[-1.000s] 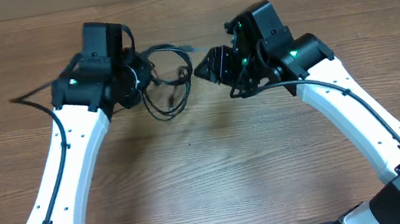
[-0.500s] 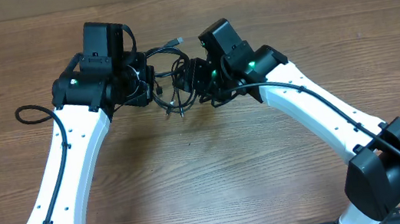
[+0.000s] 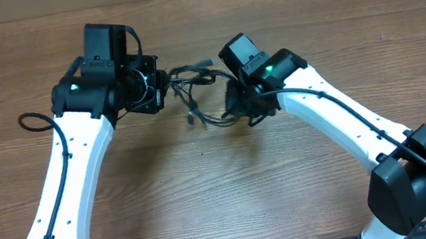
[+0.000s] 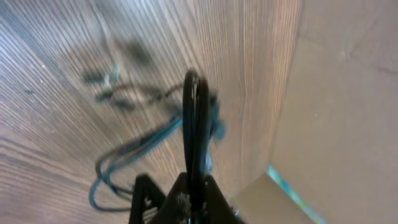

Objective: Untangle cables

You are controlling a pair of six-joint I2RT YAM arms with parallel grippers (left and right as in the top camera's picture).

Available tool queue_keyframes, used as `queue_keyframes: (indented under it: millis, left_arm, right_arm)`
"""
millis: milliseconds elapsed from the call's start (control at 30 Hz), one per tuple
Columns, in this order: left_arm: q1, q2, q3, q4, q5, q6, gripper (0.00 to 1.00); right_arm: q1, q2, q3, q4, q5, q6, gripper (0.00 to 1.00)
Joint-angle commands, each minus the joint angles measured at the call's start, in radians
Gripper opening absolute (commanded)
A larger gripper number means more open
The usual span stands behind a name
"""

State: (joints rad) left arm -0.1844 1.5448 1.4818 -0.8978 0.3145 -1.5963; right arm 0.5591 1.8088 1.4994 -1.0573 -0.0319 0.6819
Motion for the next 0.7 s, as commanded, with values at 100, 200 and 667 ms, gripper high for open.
queue_keyframes:
  millis: [100,200,667]
  left_arm:
    - [0.122,-0.011,0.013,0.008,-0.055,0.097,0.04]
    - [0.158,-0.011,0.013,-0.003,-0.066,0.14,0.04]
    - [0.153,-0.011,0.013,-0.035,-0.091,0.688,0.07]
  right_arm:
    - [-0.121,0.0,-0.007,-0.145,0.266,-0.048,0.04]
    - [-0.18,0.0,-0.007,-0.153,0.293,-0.05,0.04]
    - [-0.238,-0.032,0.031,-0.097,-0.296,-0.567,0.04]
